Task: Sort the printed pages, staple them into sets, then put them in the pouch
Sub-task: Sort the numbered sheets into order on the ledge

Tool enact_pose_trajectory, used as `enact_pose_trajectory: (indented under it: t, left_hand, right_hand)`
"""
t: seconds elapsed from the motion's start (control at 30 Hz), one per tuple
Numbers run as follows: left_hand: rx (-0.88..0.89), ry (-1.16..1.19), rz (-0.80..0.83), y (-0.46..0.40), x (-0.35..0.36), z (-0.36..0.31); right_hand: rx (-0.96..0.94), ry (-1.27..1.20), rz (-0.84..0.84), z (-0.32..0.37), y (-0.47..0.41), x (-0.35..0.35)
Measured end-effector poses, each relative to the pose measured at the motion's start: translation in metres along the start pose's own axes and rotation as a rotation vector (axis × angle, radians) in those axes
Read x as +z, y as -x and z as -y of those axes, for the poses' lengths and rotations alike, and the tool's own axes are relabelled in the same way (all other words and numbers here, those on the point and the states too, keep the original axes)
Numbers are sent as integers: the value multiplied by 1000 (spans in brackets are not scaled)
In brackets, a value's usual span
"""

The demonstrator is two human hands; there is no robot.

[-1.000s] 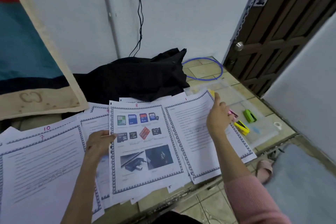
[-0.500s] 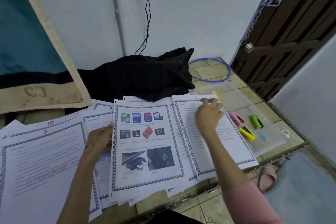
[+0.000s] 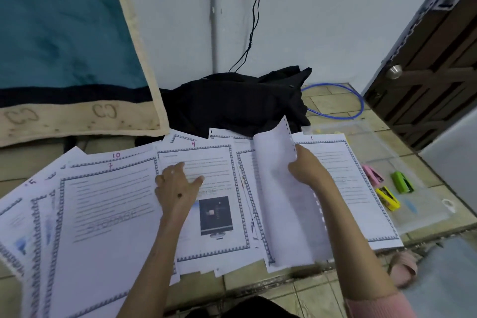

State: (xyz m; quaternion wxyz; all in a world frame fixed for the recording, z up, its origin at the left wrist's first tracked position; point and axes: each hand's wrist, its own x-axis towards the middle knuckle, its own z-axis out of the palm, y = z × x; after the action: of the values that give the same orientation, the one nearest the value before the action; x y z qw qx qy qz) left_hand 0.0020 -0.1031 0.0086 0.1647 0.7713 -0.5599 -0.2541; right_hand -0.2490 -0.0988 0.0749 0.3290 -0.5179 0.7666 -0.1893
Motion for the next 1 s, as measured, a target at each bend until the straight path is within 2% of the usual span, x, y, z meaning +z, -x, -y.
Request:
enact_pose_trajectory:
  t: [0.13, 0.27, 0.47, 0.53, 0.63, 0.7, 0.77, 0.8, 0.9, 1.0]
  left_hand:
    - [-113, -174, 139, -12, -14, 26]
    - [-103, -151, 113, -14, -19, 32]
    - [-239, -91, 14, -16, -22, 24]
    - [-251, -108, -30, -16, -21, 22]
    - [-198, -115, -104, -15, -18, 19]
    - [-114, 90, -139, -18, -17, 13]
    - [-88, 363, -44, -22, -20, 0]
    - [-107, 434, 36, -27, -22, -6]
    - [-153, 467, 208, -42, -18, -18]
    - [-139, 392, 226, -45, -8, -18]
  right_hand:
    - [21, 29, -21, -8, -7, -7]
    - [13, 17, 1, -7, -11, 5]
    - [-66, -47, 3, -2, -7, 12]
    - [-135, -153, 77, 5, 3, 15]
    - [-170, -284, 308, 25, 27, 28]
    - [-177, -113, 460, 34, 34, 42]
    - [-213, 138, 540, 33, 31, 62]
    - [-238, 250, 529, 30, 31, 71]
    - [-330, 386, 465, 19, 24, 92]
    - [-393, 292, 424, 15, 14, 91]
